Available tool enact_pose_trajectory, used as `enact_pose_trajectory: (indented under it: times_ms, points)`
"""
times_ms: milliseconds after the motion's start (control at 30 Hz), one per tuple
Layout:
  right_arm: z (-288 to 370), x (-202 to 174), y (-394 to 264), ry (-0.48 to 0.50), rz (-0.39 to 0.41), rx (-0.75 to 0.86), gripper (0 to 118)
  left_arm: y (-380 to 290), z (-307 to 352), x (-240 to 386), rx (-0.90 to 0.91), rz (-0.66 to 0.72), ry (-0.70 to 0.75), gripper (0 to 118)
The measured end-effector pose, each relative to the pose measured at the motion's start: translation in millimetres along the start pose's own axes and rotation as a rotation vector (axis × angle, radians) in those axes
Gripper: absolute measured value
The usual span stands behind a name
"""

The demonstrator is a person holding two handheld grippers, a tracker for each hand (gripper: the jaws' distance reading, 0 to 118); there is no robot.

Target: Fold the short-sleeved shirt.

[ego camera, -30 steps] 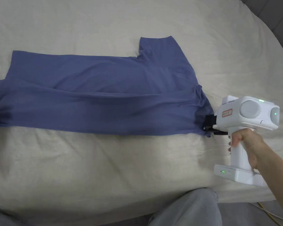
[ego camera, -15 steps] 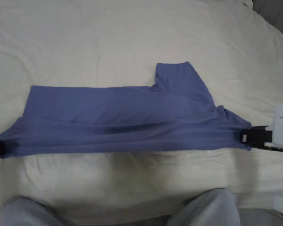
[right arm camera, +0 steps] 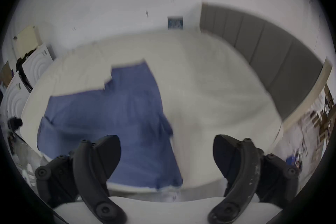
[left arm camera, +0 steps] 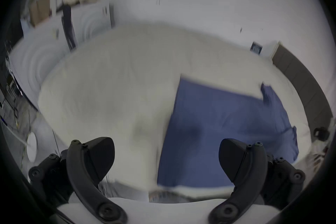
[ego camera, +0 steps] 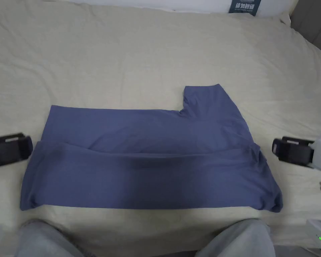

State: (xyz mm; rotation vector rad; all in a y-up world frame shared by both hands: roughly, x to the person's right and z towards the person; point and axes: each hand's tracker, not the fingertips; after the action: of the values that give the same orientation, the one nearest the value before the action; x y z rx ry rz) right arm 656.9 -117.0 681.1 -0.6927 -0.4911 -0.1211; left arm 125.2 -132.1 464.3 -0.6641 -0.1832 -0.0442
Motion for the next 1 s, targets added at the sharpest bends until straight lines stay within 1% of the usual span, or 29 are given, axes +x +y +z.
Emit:
enact_pose_trajectory:
  times_ms: [67, 100, 133, 233, 300, 333, 367, 400, 467, 500, 533, 567, 600, 633, 667, 700, 767, 900, 967, 1000]
  points:
    - [18, -15, 16, 0.013, 0.022, 0.153, 115, 16, 11, 16, 0.173, -0.049, 0.032, 117]
    - [27, -23, 23, 0.027, 0.025, 0.225, 118, 23, 16, 28, 0.255, -0.069, 0.046, 118]
    - [33, -34, 28, 0.037, 0.024, 0.296, 118, 28, 21, 39, 0.330, -0.082, 0.045, 118]
    - [46, -58, 37, 0.073, 0.010, 0.426, 118, 36, 26, 62, 0.450, -0.072, 0.026, 118]
    - [48, -74, 38, 0.074, 0.021, 0.479, 118, 36, 27, 73, 0.498, -0.063, -0.019, 118]
    - [49, -81, 37, 0.070, 0.031, 0.510, 118, 36, 28, 80, 0.513, -0.063, -0.032, 116]
    - [50, -87, 36, 0.064, 0.041, 0.523, 118, 35, 29, 86, 0.525, -0.067, -0.039, 109]
    - [48, -94, 34, 0.053, 0.046, 0.525, 118, 32, 31, 91, 0.536, -0.076, -0.050, 92]
    - [48, -100, 31, 0.060, 0.039, 0.533, 118, 26, 31, 98, 0.542, -0.094, -0.061, 61]
    - [49, -101, 30, 0.099, 0.018, 0.530, 103, 24, 31, 101, 0.538, -0.108, -0.072, 42]
    - [48, -102, 30, 0.133, -0.006, 0.526, 82, 22, 30, 103, 0.528, -0.118, -0.080, 31]
    - [48, -103, 29, 0.142, -0.021, 0.525, 55, 20, 29, 105, 0.522, -0.119, -0.084, 20]
    - [46, -105, 30, 0.135, -0.018, 0.520, 20, 18, 27, 107, 0.513, -0.122, -0.088, 6]
    - [44, -107, 31, 0.130, -0.012, 0.513, 9, 17, 25, 108, 0.504, -0.122, -0.089, 1]
    - [41, -110, 31, 0.122, -0.014, 0.507, 8, 16, 24, 109, 0.496, -0.119, -0.092, 1]
    - [39, -110, 31, 0.123, -0.018, 0.508, 2, 15, 22, 110, 0.487, -0.112, -0.097, 0]
    - [35, -109, 31, 0.142, -0.027, 0.496, 2, 16, 18, 110, 0.473, -0.104, -0.099, 0]
    - [24, -115, 34, 0.133, -0.025, 0.475, 1, 32, 0, 105, 0.406, -0.107, -0.099, 0]
    - [19, -118, 36, 0.140, -0.012, 0.459, 1, 49, -17, 99, 0.324, -0.102, -0.131, 0]
    - [16, -119, 37, 0.140, -0.006, 0.454, 1, 57, -28, 96, 0.303, -0.089, -0.117, 0]
